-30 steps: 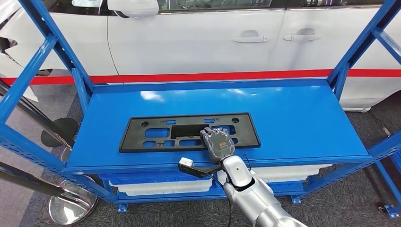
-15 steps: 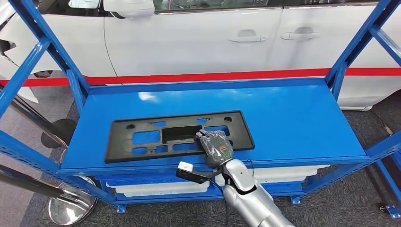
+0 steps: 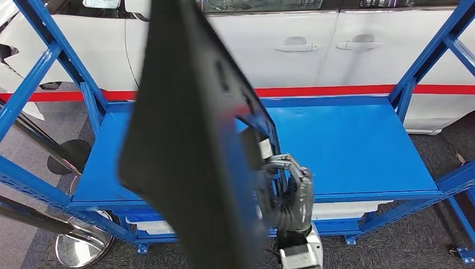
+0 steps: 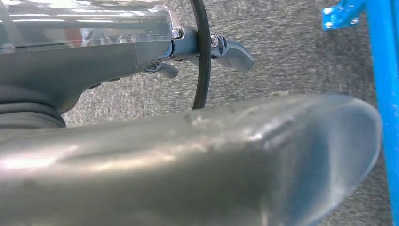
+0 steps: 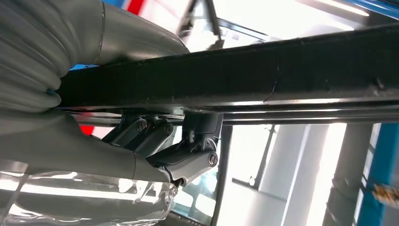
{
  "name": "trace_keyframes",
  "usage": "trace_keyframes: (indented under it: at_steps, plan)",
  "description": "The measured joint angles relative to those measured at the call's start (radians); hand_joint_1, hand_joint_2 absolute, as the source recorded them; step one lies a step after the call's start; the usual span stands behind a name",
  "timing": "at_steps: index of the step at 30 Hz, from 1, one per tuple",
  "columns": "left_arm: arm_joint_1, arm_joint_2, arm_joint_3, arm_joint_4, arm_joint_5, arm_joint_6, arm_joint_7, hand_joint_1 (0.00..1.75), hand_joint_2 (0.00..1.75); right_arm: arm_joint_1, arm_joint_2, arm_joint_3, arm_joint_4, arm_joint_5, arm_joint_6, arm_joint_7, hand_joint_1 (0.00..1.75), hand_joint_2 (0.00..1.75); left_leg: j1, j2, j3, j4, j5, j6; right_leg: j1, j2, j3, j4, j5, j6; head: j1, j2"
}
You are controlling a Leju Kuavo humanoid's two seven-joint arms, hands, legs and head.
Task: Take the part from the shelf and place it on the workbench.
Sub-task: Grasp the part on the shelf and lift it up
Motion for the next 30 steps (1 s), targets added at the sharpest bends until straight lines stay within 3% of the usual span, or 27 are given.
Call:
trace_keyframes:
  at_steps: [2,5,6,7,8,10,12,15,17,20,21,22,23,25,27,30]
  plan:
    - [0.003,-0.007,0.002,0.0,0.002,0.0,-0.001,0.0,0.0,0.031,-0.019,0.0,-0.061,-0.03,0.003,-0.022,1.75,1.75,0.005,0.002,0.005,-0.013,0.007,0.013,-0.001,0.001,-0.017,0.042,-0.032,0.011,0.0,0.0]
    - [0.002,-0.012,0.004,0.0,-0.001,0.002,0.005,0.0,0.0,0.071,-0.043,0.0,-0.116,-0.063,0.013,-0.038,1.75,1.75,0.006,0.004,0.006,-0.016,0.009,0.02,-0.006,0.001,-0.104,0.221,-0.12,0.022,0.0,0.0]
    - [0.002,-0.014,0.004,0.0,-0.002,0.004,0.009,0.0,0.0,0.087,-0.049,0.0,-0.126,-0.076,0.016,-0.04,1.75,1.75,0.006,0.004,0.006,-0.016,0.009,0.02,-0.009,0.001,-0.124,0.261,-0.129,0.025,0.0,0.0]
    - [0.003,-0.016,0.005,0.0,-0.002,0.005,0.011,0.0,0.0,0.103,-0.052,0.0,-0.134,-0.087,0.017,-0.042,1.75,1.75,0.006,0.004,0.007,-0.015,0.008,0.02,-0.011,0.001,-0.128,0.265,-0.118,0.027,0.0,0.0]
    - [0.003,-0.019,0.007,0.0,0.001,0.005,0.013,0.0,0.0,0.119,-0.055,-0.001,-0.14,-0.096,0.018,-0.042,1.75,1.75,0.006,0.003,0.007,-0.014,0.007,0.019,-0.014,0.0,-0.111,0.229,-0.089,0.028,0.0,0.0]
    - [0.004,-0.027,0.013,0.0,0.009,0.005,0.016,0.0,0.0,0.153,-0.057,-0.007,-0.147,-0.114,0.027,-0.045,1.75,1.75,0.005,0.001,0.008,-0.008,0.002,0.012,-0.017,-0.001,-0.042,0.092,-0.024,0.026,0.0,0.0]
    - [0.004,-0.033,0.021,0.0,0.013,0.005,0.022,0.0,0.0,0.194,-0.058,-0.018,-0.145,-0.129,0.06,-0.048,1.75,1.75,0.001,-0.001,0.007,-0.003,-0.003,0.002,-0.015,0.0,0.0,0.006,0.001,0.018,0.0,0.0]
    - [0.005,-0.042,0.027,0.0,0.012,0.004,0.033,0.0,0.0,0.261,-0.059,-0.044,-0.123,-0.143,0.13,-0.057,1.75,1.75,0.002,-0.001,0.009,-0.005,-0.006,-0.016,-0.013,0.001,0.002,-0.005,0.001,-0.001,0.0,0.0]
    - [0.005,-0.045,0.029,0.0,0.011,0.002,0.038,0.0,0.0,0.288,-0.059,-0.058,-0.106,-0.146,0.156,-0.061,1.75,1.75,0.004,-0.001,-0.002,0.025,-0.031,-0.025,-0.016,0.0,0.005,-0.011,0.005,-0.014,0.0,0.0]
    - [0.006,-0.049,0.032,0.0,0.01,0.001,0.04,0.0,0.0,0.313,-0.058,-0.072,-0.083,-0.146,0.167,-0.061,1.75,1.75,0.006,0.0,-0.081,0.21,-0.129,-0.034,-0.013,-0.003,0.005,-0.011,0.006,-0.024,0.0,0.0]
    - [0.007,-0.049,0.032,0.0,0.009,0.001,0.041,0.0,0.0,0.32,-0.058,-0.076,-0.076,-0.146,0.173,-0.059,1.75,1.75,0.006,0.0,-0.105,0.264,-0.149,-0.035,-0.01,-0.004,0.004,-0.009,0.007,-0.025,0.0,0.0]
    - [0.008,-0.05,0.033,0.0,0.008,0.0,0.042,0.0,0.0,0.325,-0.058,-0.08,-0.07,-0.146,0.183,-0.057,1.75,1.75,0.006,0.0,-0.112,0.282,-0.148,-0.034,-0.008,-0.004,0.002,-0.007,0.007,-0.026,0.0,0.0]
    - [0.009,-0.05,0.033,0.0,0.007,-0.001,0.042,0.0,0.0,0.331,-0.057,-0.083,-0.064,-0.144,0.199,-0.055,1.75,1.75,0.006,0.0,-0.099,0.258,-0.128,-0.031,-0.006,-0.003,0.001,-0.004,0.007,-0.027,0.0,0.0]
    - [0.009,-0.05,0.033,0.0,0.001,-0.002,0.042,0.0,0.0,0.349,-0.056,-0.089,-0.052,-0.142,0.223,-0.061,1.75,1.75,0.002,0.0,-0.03,0.121,-0.066,-0.016,-0.003,-0.001,0.001,-0.002,0.007,-0.027,0.0,0.0]
    - [0.008,-0.05,0.033,0.0,-0.006,-0.001,0.041,0.0,0.0,0.381,-0.056,-0.088,-0.037,-0.15,0.218,-0.095,1.75,1.75,-0.006,0.0,0.022,0.016,-0.028,-0.003,-0.001,-0.002,0.001,-0.001,0.008,-0.021,0.0,0.0]
    - [0.012,-0.052,0.033,0.0,-0.013,0.001,0.041,0.0,0.0,0.421,-0.06,-0.081,-0.017,-0.174,0.198,-0.146,1.75,1.75,-0.01,0.001,0.026,-0.006,-0.012,0.008,-0.002,-0.003,-0.001,-0.003,0.014,-0.005,0.0,0.0]
